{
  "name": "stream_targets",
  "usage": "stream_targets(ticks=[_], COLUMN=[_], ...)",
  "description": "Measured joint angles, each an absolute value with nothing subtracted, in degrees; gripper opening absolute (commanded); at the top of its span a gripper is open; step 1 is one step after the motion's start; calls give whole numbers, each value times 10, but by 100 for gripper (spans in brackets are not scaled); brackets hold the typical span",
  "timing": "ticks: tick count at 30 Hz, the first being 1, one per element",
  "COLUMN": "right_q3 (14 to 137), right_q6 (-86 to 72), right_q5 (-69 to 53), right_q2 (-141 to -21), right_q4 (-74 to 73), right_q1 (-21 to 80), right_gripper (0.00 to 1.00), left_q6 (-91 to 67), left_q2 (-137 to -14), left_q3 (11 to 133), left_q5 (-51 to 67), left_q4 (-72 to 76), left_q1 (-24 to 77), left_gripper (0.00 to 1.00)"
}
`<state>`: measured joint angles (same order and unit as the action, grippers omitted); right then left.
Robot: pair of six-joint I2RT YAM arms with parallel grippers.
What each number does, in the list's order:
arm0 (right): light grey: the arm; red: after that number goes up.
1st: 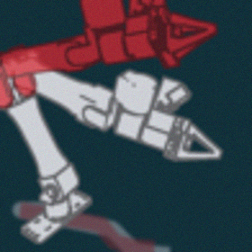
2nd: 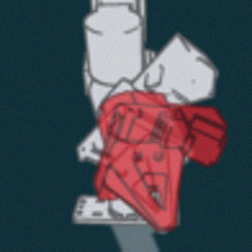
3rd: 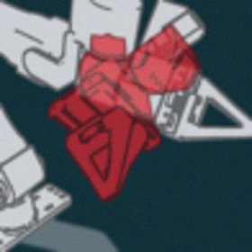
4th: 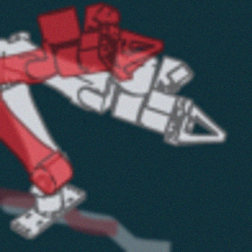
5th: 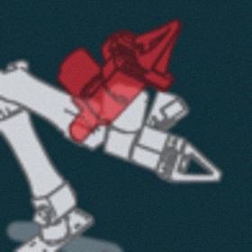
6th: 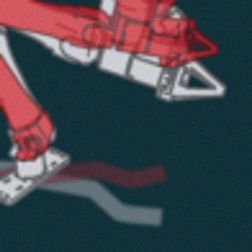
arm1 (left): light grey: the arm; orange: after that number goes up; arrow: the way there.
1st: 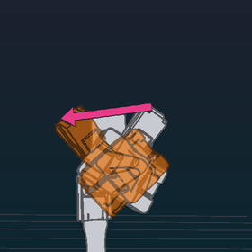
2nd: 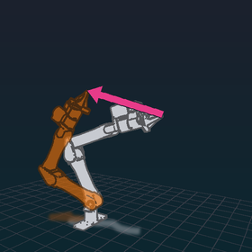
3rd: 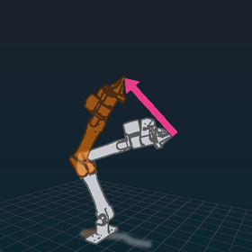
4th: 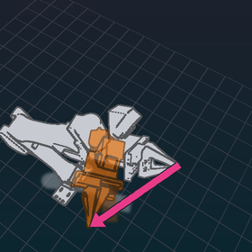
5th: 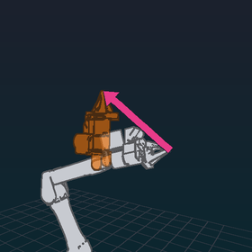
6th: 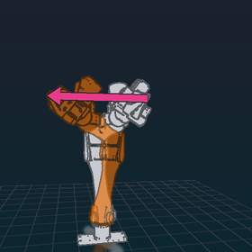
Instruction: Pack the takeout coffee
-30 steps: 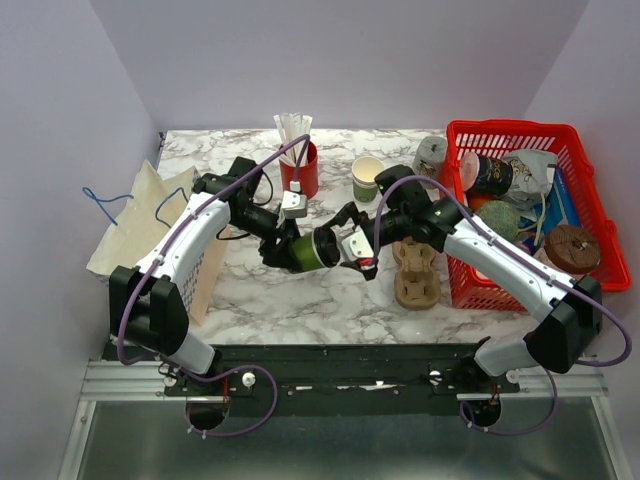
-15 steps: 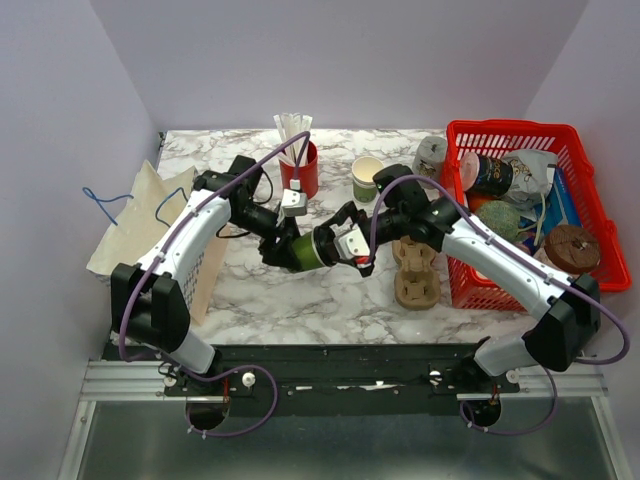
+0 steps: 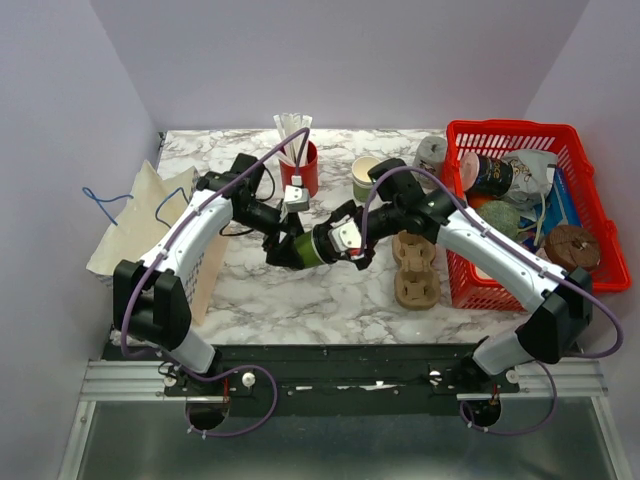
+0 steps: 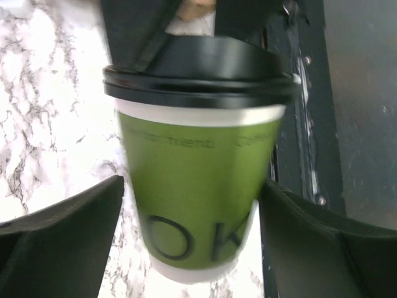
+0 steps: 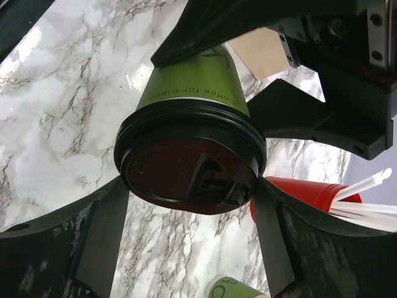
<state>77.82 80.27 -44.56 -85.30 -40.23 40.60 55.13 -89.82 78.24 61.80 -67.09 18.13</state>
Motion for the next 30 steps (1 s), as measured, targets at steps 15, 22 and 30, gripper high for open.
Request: stream_targets(ticks=[15,22,30], right_q3=[962,1193,1266], right_q6=[844,817,810], right_q5=[-283,-218,-130], right_q2=[-979,-1159,-1221], right_q4=[-624,-716,-746], right_q1=[370,313,303], right_gripper=[57,55,55], left_q6=[381,380,375], left_q2=[-783,-740,-712], left_q3=[664,610,583], left_q5=[541,531,520], left_q4=[-393,-388,-381], left_q1=[157,154,154], left_gripper=[99,99,99])
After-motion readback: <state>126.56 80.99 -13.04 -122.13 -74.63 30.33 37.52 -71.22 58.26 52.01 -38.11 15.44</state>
